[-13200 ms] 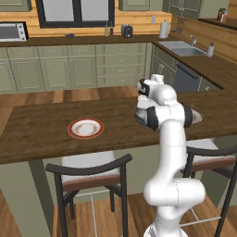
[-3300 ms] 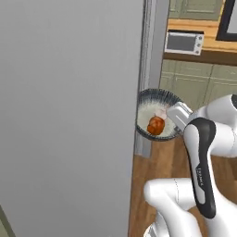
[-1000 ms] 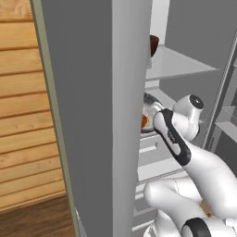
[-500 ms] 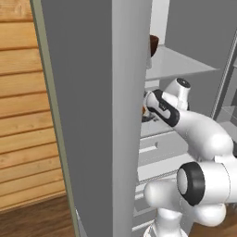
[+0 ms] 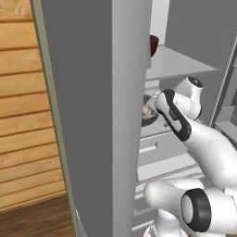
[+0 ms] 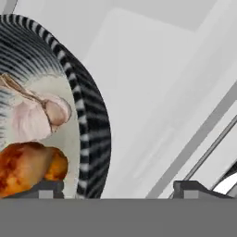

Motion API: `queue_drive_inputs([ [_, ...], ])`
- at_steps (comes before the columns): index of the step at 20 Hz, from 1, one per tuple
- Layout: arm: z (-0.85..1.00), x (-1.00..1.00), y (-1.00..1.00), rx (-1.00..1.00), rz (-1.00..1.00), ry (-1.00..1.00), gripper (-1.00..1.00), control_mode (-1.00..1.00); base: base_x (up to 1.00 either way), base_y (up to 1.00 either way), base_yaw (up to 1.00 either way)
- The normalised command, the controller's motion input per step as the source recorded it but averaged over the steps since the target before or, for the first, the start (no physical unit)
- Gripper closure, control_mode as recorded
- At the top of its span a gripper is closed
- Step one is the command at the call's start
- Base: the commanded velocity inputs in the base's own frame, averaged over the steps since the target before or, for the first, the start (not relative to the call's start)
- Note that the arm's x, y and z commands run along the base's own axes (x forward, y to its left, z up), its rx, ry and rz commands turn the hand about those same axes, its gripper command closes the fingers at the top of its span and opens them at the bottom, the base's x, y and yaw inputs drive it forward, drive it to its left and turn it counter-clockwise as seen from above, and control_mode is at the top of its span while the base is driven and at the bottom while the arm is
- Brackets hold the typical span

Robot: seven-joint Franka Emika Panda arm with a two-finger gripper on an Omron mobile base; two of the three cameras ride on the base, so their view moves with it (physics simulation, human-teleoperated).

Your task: Pick the chicken drumstick and garlic from their plates and place them in the bowl. Then put the bowl in the fridge.

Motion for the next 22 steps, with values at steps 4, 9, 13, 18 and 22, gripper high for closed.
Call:
queue_drive_inputs([
  [4, 0.88, -0.99, 0.00, 0.00, 0.02, -0.30, -1.00, -1.00, 0.00, 0.00, 0.00],
  [9, 1.00, -1.00, 0.09, -0.06, 0.10, -0.47, -1.00, -1.00, 0.00, 0.00, 0.00],
  [13, 1.00, -1.00, 0.17, -0.07, 0.14, -0.51, -1.00, -1.00, 0.00, 0.00, 0.00],
  [18, 1.00, -0.92, 0.17, -0.04, 0.17, -0.61, -1.00, -1.00, 0.00, 0.00, 0.00],
  [22, 1.00, -0.94, 0.16, -0.04, 0.18, -0.59, -1.00, -1.00, 0.00, 0.00, 0.00],
])
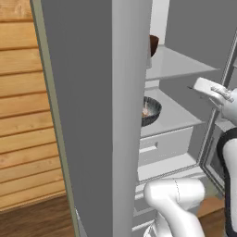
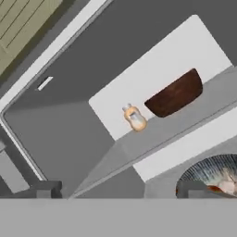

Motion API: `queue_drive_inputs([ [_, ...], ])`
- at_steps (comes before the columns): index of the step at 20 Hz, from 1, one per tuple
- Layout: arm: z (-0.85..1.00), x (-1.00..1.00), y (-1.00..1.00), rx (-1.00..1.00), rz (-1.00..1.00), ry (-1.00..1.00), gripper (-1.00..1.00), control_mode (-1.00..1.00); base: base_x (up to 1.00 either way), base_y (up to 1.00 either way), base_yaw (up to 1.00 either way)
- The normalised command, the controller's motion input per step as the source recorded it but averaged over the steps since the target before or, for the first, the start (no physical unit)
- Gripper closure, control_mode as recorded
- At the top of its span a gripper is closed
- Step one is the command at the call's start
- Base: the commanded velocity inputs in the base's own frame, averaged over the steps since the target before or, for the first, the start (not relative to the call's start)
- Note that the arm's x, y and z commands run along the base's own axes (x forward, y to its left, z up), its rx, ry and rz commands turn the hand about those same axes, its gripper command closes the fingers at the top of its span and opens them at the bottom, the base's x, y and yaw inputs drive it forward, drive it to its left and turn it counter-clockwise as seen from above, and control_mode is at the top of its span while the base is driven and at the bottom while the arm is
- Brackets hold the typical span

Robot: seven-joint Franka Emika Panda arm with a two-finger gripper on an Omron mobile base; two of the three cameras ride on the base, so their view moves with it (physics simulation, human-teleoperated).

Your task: Pick the chicken drumstick and garlic from their plates and place them in the bowl. Then put the bowl in the fridge.

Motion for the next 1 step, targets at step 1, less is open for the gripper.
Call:
queue_drive_inputs([
  [1, 0.00, -0.01, 0.00, 0.00, 0.00, -0.02, -1.00, -1.00, 0.00, 0.00, 0.00],
])
